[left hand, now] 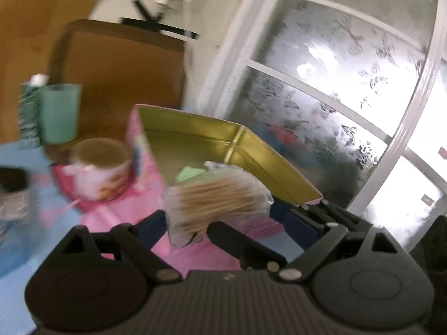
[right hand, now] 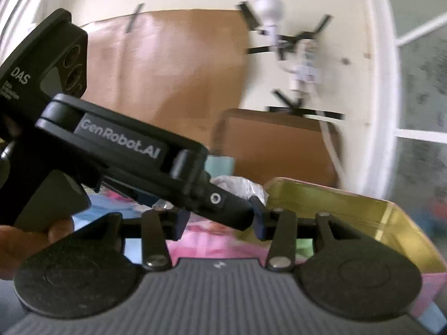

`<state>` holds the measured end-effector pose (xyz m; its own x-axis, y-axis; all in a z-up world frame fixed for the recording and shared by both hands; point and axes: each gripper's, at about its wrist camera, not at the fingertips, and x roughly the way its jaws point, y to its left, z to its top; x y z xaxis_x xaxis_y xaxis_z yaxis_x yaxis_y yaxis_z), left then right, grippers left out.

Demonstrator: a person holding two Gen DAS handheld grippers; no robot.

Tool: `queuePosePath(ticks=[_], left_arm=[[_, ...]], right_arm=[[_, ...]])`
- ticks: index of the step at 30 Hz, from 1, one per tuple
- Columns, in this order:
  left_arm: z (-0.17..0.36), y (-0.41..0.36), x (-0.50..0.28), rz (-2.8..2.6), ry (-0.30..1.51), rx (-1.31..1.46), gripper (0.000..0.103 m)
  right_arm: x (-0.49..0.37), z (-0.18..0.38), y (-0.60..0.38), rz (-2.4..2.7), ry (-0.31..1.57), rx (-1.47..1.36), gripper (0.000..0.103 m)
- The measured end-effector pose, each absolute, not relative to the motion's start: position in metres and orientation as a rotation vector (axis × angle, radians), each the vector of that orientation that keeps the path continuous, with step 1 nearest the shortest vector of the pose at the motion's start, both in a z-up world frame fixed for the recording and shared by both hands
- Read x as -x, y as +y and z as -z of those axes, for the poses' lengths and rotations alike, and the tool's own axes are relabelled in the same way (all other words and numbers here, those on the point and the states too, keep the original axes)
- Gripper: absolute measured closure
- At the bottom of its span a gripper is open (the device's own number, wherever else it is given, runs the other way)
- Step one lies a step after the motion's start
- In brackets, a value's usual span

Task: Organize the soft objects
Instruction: 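Carry the cotton swabs into the pink tin and release them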

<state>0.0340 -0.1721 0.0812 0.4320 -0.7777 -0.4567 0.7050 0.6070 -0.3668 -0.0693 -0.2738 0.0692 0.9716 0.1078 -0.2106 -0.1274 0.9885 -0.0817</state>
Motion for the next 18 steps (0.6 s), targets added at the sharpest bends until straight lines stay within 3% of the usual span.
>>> queuePosePath(ticks=[9, 13, 18], left_arm=[[-0.076, -0.293, -0.051, 1.009, 0.677, 0.037, 0.009], [-0.066, -0.315, -0.053, 1.015, 0.706, 0.042, 0.007], [-0.071, -0.289, -0.039, 1.032, 0.655, 0.060, 0.007]], right_arm=[[0.064, -0.057, -0.367, 0.098, 0.213, 0.002, 0.053], [0.061, -0.049, -0.398, 0.299, 0.260, -0.045, 0.035], [0.076, -0.048, -0.387, 0.285, 0.198, -0.055, 0.030]])
